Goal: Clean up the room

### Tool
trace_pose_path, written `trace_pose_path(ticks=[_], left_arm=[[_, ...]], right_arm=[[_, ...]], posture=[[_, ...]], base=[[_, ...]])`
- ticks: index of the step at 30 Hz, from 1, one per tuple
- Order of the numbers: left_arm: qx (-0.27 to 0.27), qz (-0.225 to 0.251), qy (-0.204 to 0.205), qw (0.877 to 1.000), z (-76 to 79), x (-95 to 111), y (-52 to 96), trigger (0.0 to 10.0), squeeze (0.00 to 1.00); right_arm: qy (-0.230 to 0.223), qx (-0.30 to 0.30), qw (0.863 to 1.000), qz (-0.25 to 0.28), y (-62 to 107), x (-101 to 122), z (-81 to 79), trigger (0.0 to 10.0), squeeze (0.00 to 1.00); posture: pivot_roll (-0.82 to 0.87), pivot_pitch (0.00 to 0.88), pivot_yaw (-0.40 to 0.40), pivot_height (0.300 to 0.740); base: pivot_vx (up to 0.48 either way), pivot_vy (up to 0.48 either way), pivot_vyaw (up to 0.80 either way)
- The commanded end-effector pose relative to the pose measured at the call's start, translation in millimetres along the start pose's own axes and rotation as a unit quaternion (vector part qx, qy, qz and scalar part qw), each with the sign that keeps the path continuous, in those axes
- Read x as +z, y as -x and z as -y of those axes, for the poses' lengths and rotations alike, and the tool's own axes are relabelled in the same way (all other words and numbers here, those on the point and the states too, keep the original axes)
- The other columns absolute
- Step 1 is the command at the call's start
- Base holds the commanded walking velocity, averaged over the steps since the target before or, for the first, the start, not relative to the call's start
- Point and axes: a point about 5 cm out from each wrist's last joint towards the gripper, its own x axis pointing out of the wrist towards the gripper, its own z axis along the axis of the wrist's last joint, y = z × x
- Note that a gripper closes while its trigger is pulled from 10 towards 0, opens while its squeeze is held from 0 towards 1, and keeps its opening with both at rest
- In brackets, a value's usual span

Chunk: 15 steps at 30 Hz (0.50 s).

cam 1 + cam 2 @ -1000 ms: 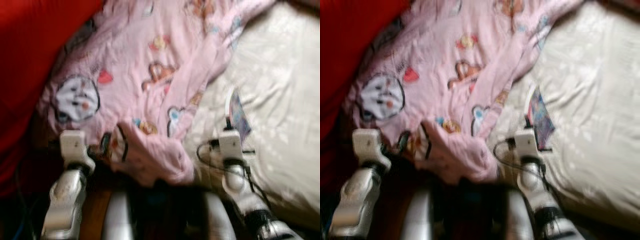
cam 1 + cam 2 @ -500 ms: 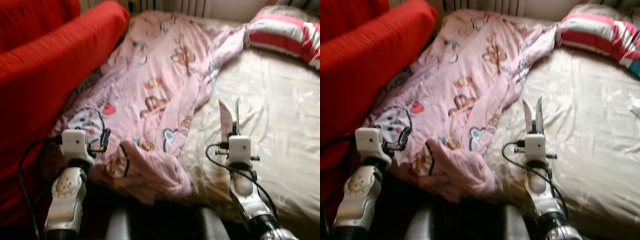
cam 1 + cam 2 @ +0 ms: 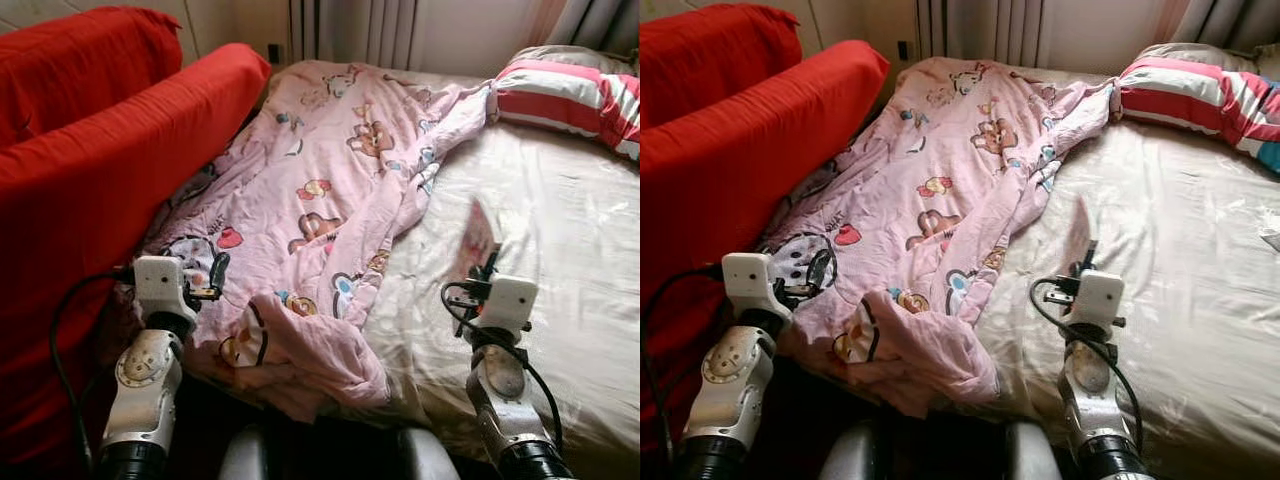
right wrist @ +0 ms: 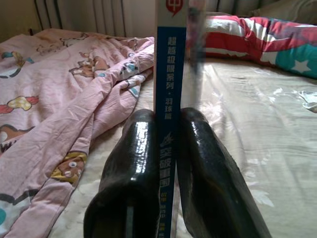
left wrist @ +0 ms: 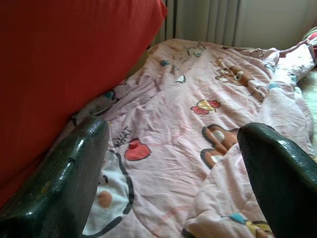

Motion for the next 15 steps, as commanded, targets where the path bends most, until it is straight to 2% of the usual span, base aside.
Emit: trace_pose_path(ticks=[1, 11, 15], left_arm=[[0.0, 0.01, 0.002, 1.0, -0.4, 3.4, -3.6, 10.0, 0.0], [0.004, 0.017, 0.002, 1.0, -1.8, 3.0, -7.1, 10.0, 0.0], [0.007, 0.021, 0.008, 1.0, 0.5, 2.7, -8.1, 10.0, 0.0]], right_arm=[[-0.013, 0.006, 1.0, 0.025, -3.2, 11.5, -2.1, 10.0, 0.0], [-0.019, 0.027, 0.999, 0.011, -2.1, 8.9, -5.4, 10.0, 0.0], [-0.022, 0.033, 0.999, 0.006, -1.7, 7.4, -6.5, 10.0, 0.0]], posture=[[0.03, 0.036, 0.024, 0.667], [0.03, 0.014, 0.002, 0.737], [0.03, 0.0, -0.012, 0.74]], base=[[0.0, 0.0, 0.0], [0.0, 0.0, 0.0], [0.0, 0.0, 0.0]])
